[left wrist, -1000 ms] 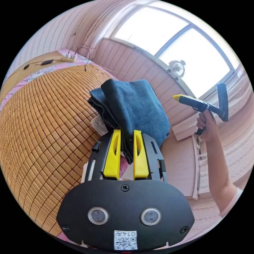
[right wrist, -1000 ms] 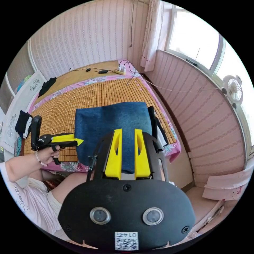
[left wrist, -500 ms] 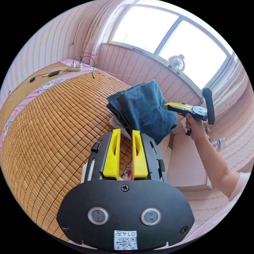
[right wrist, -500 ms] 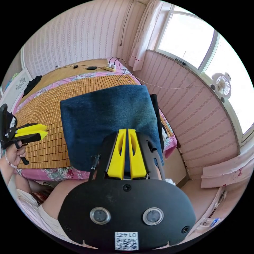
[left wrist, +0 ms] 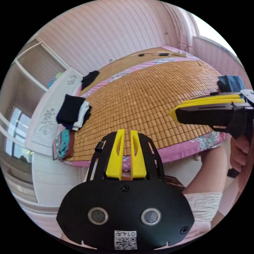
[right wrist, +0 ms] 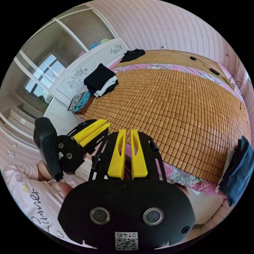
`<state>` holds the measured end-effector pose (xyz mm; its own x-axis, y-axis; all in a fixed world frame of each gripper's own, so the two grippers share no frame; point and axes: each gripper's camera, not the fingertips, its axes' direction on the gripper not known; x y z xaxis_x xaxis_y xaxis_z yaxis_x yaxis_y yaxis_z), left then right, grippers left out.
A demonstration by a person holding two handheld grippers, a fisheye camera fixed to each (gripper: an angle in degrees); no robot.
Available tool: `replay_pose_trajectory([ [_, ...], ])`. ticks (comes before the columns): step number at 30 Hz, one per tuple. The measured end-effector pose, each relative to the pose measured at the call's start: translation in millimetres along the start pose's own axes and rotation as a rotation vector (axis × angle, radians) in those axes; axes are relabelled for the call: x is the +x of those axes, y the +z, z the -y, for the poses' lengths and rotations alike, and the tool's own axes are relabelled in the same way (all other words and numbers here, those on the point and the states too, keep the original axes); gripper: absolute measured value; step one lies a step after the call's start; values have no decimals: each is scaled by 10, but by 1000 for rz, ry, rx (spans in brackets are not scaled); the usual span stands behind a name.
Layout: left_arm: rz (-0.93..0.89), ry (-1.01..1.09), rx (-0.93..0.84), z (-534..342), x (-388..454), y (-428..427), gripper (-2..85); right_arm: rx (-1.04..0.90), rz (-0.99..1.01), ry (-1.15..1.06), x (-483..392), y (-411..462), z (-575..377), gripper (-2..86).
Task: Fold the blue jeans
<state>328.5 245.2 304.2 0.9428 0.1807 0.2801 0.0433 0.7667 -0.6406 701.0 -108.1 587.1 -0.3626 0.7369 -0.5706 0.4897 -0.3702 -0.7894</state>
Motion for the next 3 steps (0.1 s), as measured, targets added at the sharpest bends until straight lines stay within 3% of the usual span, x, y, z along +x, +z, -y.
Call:
replay_pose_trajectory([
  [3,366,-153,7,-293,-354,-195,-2,-27,57,-145,-821,293,240,11],
])
